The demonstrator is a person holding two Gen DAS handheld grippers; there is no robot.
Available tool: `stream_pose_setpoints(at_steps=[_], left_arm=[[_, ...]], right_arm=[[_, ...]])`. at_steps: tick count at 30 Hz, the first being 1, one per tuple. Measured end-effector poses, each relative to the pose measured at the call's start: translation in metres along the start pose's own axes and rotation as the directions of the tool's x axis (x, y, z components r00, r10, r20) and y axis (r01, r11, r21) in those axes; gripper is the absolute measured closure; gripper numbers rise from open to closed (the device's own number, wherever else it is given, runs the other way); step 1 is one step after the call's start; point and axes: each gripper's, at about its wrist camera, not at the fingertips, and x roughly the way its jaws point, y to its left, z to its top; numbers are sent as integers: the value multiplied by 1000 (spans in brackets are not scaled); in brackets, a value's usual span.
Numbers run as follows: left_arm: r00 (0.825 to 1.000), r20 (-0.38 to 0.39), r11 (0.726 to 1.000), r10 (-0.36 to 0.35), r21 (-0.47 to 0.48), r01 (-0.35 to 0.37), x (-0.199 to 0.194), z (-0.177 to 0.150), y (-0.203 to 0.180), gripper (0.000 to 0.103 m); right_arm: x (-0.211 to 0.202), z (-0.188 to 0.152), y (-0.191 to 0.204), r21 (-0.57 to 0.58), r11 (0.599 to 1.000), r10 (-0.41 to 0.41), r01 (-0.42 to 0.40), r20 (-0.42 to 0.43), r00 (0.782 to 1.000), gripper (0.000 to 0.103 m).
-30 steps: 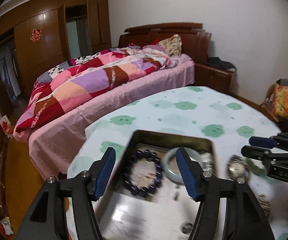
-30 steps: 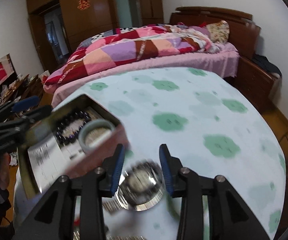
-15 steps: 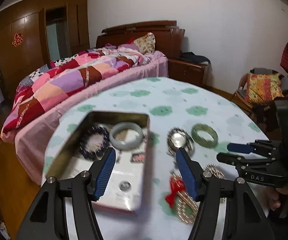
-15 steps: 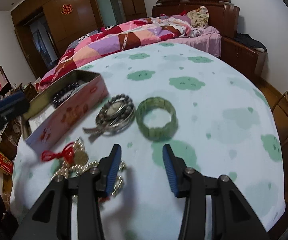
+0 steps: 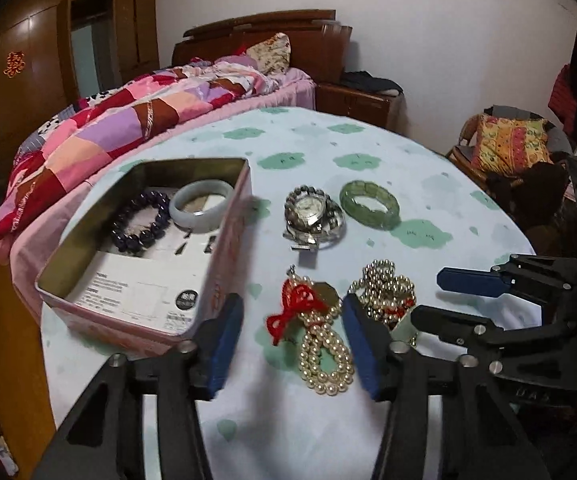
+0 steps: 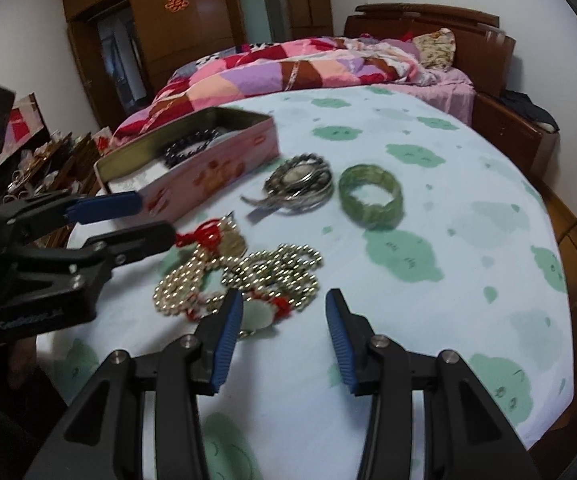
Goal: Organize jewelry
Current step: 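Grasp the red-tasseled pendant with the left tool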
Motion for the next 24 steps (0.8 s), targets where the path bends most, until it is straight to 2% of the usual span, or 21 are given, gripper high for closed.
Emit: stream_pose_setpoints(at_steps=[10,15,17,18,19,24], left_arm=[[998,-46,999,-50,-24,48,17,-5,0,67],[995,-76,996,-67,-62,62,30,-8,7,68],[995,-69,995,-79,-74,73,30,-8,10,79],[994,-66,994,-85,-71,80,29,-8,9,95],[994,-63,994,-89,-62,85,28,-8,8,99],[997,-23,997,-74,-37,73,15,-3,5,101]], right_arm=[[5,-6,6,-19,1000,10,-11,-12,1000,61],[5,-8,8,-26,1000,5,-5,-13,1000,61],[5,-8,8,-26,1000,5,-6,-13,1000,61],[5,-8,8,-25,1000,6,-6,-14,1000,62],[5,-8,8,-26,1000,6,-7,-16,1000,66],[5,-8,9,-34,999,10,-10,-20,1000,75]])
